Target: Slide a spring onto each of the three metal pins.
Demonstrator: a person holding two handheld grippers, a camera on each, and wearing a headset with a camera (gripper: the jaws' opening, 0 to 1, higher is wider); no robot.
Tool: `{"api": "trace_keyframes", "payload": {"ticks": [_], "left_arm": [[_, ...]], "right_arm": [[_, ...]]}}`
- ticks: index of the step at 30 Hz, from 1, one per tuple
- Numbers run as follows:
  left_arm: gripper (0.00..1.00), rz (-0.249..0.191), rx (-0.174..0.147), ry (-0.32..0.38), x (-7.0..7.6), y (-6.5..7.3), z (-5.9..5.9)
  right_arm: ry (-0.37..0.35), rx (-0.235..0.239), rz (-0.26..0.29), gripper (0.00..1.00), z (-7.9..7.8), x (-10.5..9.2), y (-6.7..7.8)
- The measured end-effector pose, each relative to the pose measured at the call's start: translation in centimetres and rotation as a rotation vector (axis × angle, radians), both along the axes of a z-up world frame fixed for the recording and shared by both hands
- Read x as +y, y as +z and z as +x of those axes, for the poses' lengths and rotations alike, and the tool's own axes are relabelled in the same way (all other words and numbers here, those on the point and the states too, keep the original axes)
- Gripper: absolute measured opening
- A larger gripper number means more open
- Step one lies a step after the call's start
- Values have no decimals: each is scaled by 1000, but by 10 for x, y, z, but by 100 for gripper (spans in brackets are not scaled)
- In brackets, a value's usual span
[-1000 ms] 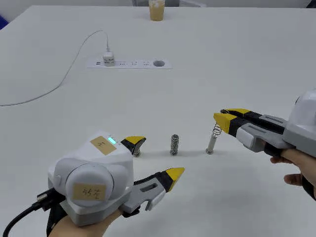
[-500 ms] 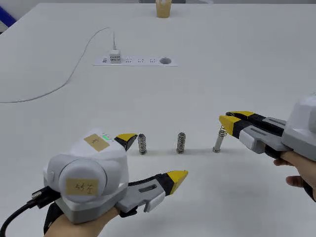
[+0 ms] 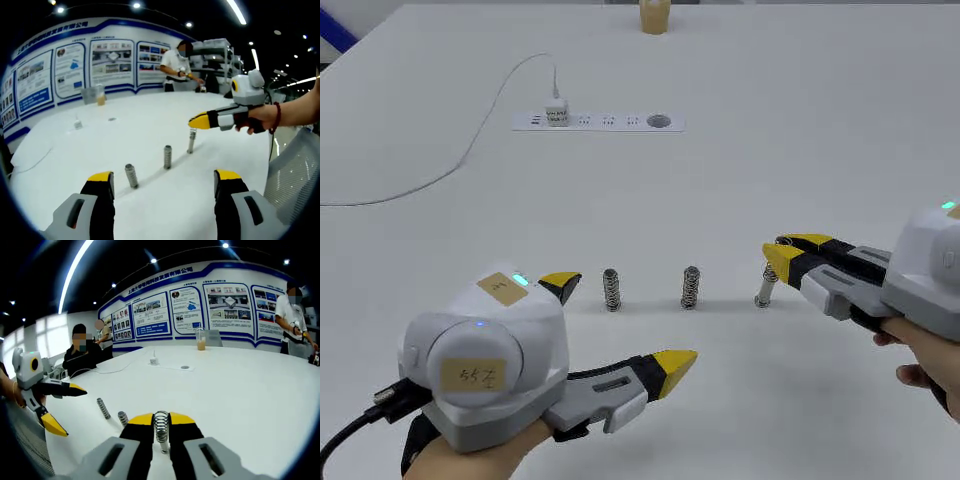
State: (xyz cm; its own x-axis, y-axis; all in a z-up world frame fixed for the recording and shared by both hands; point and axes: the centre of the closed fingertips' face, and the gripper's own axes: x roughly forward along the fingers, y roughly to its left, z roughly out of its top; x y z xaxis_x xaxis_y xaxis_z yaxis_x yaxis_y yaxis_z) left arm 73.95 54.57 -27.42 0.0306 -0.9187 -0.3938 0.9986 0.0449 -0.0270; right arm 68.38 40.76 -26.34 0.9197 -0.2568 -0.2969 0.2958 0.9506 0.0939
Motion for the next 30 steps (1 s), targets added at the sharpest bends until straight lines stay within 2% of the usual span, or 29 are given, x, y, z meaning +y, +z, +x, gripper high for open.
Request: {"api": "trace_keyframes", "payload": {"ticks": [8,13,17,30], "left_arm": [[83,1,10,12,0,-1,2],[83,5,10,17,2,-2,4],[82,11,10,17,3,-3,3],[81,10,7,20,3,-3,3]], "right_arm": [[-8,2,-2,12,2,0,-3],[12,34,-58,12,1,5,-6],[16,54,-76,12,1,7,-10],[10,83,-45,12,3,6,-26]]}}
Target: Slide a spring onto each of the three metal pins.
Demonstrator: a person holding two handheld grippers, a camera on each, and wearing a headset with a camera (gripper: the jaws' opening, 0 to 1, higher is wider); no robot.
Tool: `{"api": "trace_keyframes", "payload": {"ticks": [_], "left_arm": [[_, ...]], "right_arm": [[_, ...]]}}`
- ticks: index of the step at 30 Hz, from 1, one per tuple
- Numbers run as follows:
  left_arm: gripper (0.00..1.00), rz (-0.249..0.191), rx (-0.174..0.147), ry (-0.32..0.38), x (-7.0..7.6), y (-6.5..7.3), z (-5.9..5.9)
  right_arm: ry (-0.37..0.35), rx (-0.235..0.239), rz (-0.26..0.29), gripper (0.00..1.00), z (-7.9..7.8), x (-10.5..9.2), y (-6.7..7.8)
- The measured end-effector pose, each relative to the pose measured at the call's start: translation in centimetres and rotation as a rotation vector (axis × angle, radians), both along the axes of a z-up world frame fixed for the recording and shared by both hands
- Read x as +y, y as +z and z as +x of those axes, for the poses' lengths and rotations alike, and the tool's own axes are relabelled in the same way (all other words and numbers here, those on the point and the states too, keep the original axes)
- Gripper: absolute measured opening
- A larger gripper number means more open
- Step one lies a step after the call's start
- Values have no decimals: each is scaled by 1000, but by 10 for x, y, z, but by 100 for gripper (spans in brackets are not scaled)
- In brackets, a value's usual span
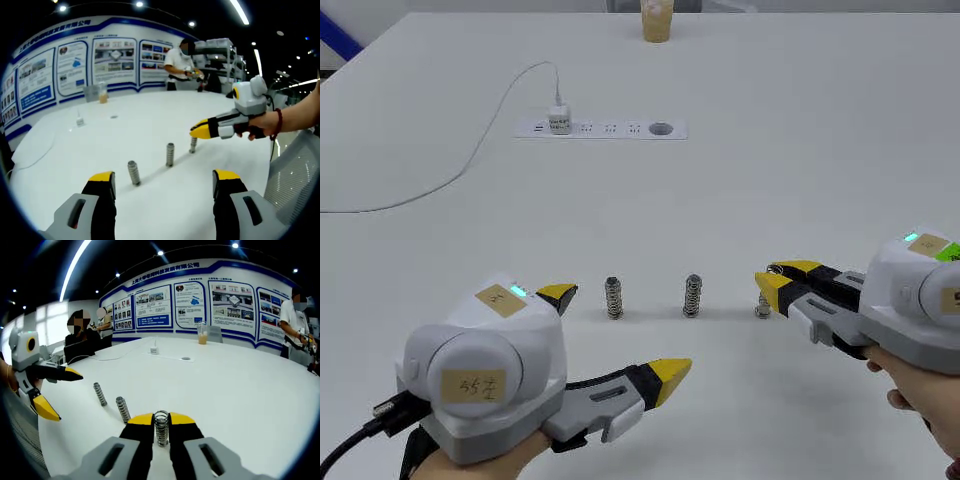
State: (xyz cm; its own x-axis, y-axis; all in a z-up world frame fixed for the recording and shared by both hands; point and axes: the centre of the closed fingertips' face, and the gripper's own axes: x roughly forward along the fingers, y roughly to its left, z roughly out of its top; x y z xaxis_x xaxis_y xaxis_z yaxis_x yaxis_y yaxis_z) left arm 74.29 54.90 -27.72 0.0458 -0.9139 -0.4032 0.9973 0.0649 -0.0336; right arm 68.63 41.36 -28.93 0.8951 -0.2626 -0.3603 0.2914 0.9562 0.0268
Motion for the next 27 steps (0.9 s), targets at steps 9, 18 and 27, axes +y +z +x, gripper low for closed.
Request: {"api": "trace_keyframes", "payload": {"ticks": [9,18,27], "left_arm": [[79,2,-5,4,1,0,2],[77,5,-10,6,1,-1,3],[75,9,-11,11,2,-2,5]], "right_arm": [[5,17,3,12,1,1,-8],[10,31,-2,12,2,1,-13],[10,39,-2,12,1,2,-17]]}}
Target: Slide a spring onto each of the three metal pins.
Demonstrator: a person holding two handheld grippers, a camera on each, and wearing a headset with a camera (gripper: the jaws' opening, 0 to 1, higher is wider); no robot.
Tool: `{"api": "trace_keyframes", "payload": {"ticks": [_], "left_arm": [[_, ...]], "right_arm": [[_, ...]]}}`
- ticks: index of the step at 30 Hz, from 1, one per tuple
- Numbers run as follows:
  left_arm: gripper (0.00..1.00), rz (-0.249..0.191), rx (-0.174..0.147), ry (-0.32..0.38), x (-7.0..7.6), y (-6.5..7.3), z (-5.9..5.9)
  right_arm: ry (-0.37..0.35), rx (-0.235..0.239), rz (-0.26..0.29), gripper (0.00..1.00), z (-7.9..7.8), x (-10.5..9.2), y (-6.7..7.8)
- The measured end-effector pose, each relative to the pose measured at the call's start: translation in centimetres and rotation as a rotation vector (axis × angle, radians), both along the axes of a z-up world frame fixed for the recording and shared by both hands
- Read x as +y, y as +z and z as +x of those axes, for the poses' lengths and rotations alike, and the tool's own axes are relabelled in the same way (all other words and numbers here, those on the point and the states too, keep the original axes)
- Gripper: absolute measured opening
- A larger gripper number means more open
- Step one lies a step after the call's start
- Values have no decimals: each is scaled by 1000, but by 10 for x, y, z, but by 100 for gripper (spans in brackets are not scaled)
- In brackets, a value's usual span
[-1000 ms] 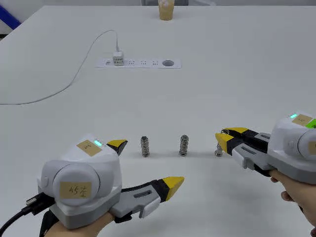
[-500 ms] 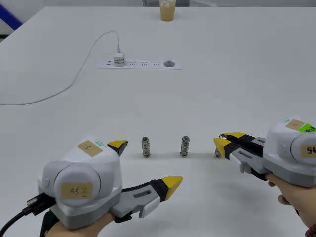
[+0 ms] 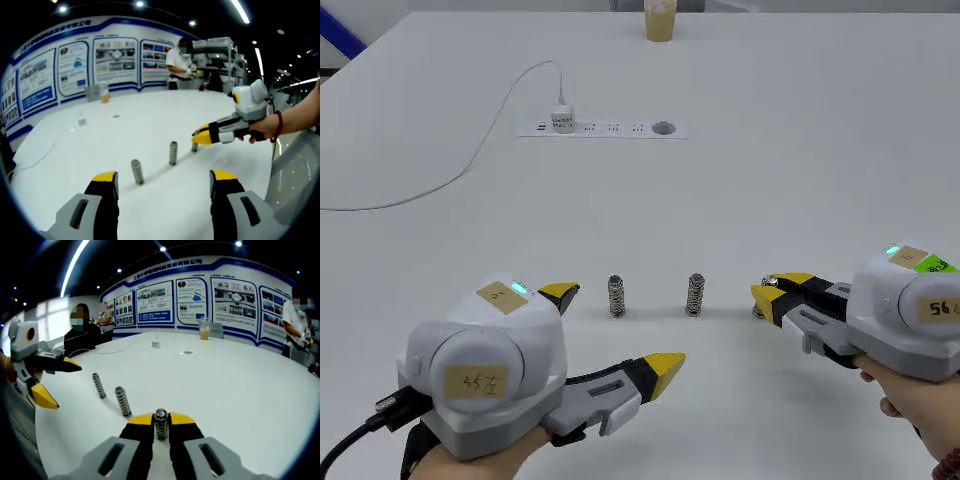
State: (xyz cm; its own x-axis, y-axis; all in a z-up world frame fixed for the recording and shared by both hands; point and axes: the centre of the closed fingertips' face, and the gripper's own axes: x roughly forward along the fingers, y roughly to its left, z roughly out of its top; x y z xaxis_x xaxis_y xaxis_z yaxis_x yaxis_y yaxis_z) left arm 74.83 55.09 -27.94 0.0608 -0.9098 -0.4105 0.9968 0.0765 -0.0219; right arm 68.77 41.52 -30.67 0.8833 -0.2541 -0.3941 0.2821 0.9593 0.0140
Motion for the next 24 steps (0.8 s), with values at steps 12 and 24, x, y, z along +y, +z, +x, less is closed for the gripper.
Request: {"api": "trace_keyframes", "payload": {"ticks": [12,24], "left_arm": [[75,6,-1,4,1,-1,4],[75,7,12,-11,4,5,10]], "right_arm": [[19,5,18,21,1,5,7],[42,2,24,38,-12,13,29]]}}
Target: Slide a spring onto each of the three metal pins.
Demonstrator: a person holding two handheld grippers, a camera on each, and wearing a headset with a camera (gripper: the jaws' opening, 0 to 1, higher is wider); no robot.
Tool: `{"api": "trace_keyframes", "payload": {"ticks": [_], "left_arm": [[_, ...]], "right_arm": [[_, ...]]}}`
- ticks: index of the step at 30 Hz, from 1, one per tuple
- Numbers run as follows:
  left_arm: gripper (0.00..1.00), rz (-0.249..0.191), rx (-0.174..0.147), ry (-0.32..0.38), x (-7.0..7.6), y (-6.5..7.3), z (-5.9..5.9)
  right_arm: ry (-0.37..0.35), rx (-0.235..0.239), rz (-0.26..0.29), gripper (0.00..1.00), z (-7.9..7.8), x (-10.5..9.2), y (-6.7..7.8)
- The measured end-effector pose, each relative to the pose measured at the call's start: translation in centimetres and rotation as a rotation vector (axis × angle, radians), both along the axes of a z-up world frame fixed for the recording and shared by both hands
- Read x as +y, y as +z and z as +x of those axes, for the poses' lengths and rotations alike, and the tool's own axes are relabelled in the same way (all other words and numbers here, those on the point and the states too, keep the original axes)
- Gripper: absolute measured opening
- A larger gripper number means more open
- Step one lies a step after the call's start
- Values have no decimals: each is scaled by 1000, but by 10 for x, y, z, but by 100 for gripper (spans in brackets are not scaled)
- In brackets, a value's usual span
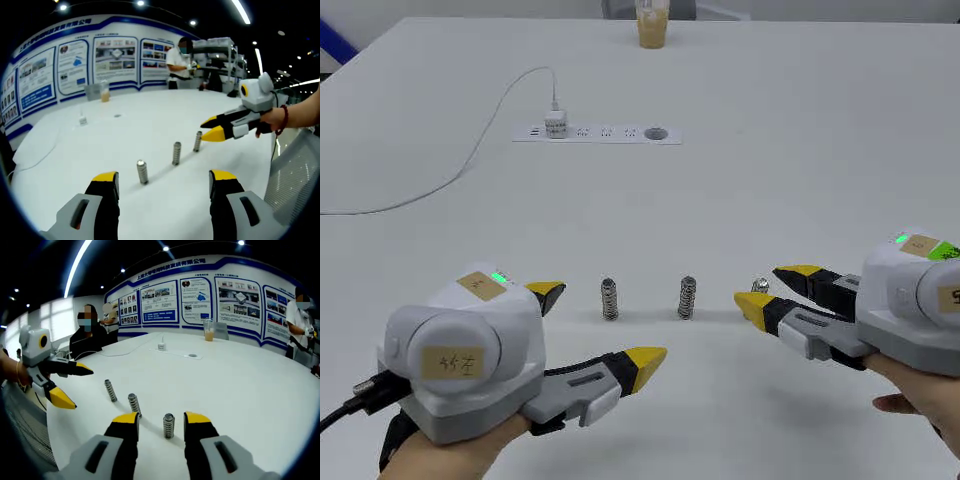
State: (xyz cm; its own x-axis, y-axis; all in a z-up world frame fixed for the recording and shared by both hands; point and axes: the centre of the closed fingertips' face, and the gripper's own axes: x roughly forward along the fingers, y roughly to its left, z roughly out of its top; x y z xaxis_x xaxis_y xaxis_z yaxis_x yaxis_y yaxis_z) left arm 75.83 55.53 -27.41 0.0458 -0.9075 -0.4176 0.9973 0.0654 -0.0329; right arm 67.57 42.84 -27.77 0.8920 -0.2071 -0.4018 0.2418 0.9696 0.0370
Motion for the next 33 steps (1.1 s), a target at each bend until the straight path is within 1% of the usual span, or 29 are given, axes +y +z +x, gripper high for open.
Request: {"api": "trace_keyframes", "payload": {"ticks": [4,8,10,12,15,17,19,21,24,28,31,33], "left_arm": [[76,9,-2,-15,4,1,1],[77,13,-1,-28,9,2,3],[78,16,-2,-34,12,3,4],[80,15,5,-44,14,4,3],[82,19,2,-51,17,5,3],[84,17,-1,-54,20,7,3],[85,15,15,-53,22,8,3],[87,13,29,-48,24,8,4],[89,18,27,-42,29,8,6],[94,34,32,-44,33,6,6],[95,43,34,-41,37,4,6],[96,42,31,-41,38,4,5]], "right_arm": [[-5,6,2,44,-6,1,5],[-8,17,20,51,-14,6,10],[-7,21,37,55,-17,8,11],[-7,20,55,59,-20,11,12],[-6,29,70,63,-25,15,12],[-5,32,69,65,-28,18,12],[-3,35,76,67,-31,21,12],[0,29,80,69,-33,24,14],[8,22,83,73,-35,28,16],[13,5,90,76,-38,32,18],[12,7,96,80,-40,34,17],[13,4,90,80,-42,36,16]]}}
